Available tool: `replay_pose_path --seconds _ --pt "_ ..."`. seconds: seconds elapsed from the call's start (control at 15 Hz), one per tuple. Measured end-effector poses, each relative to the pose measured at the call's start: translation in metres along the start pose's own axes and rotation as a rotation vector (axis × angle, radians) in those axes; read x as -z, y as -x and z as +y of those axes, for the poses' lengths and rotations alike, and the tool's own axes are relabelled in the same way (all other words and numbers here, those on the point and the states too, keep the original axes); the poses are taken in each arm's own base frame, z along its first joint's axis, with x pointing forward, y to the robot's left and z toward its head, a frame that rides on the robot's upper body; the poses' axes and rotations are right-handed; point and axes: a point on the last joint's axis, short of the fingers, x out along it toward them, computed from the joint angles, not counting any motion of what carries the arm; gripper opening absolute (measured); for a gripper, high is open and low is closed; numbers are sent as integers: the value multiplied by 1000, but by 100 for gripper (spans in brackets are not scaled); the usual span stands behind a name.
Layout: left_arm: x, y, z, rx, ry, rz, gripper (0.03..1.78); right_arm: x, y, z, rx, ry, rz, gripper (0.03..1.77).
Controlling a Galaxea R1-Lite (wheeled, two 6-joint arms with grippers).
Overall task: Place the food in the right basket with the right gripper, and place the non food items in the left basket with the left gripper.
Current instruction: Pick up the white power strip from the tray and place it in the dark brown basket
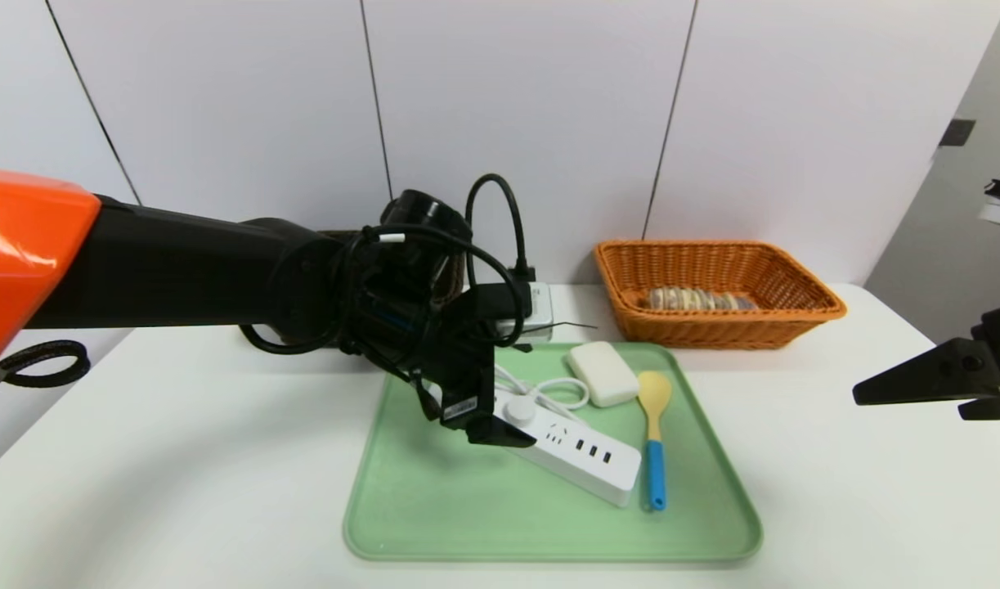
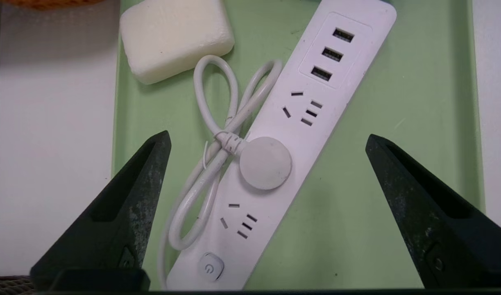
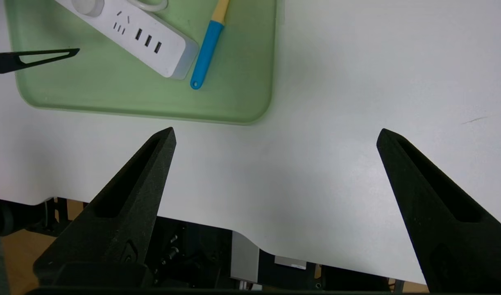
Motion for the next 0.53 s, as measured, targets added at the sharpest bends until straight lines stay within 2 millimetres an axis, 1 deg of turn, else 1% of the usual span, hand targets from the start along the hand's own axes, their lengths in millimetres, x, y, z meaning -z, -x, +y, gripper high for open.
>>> replay_pose_path --seconds 0.13,0.4,0.53 --pt "-2 -5 0 13 75 -6 169 2 -1 -1 3 -2 5 170" --pt "-2 -9 0 101 132 -10 169 4 -3 -2 7 -2 18 170" --pt "0 -11 6 116 146 -9 169 5 -5 -3 10 -3 27 170"
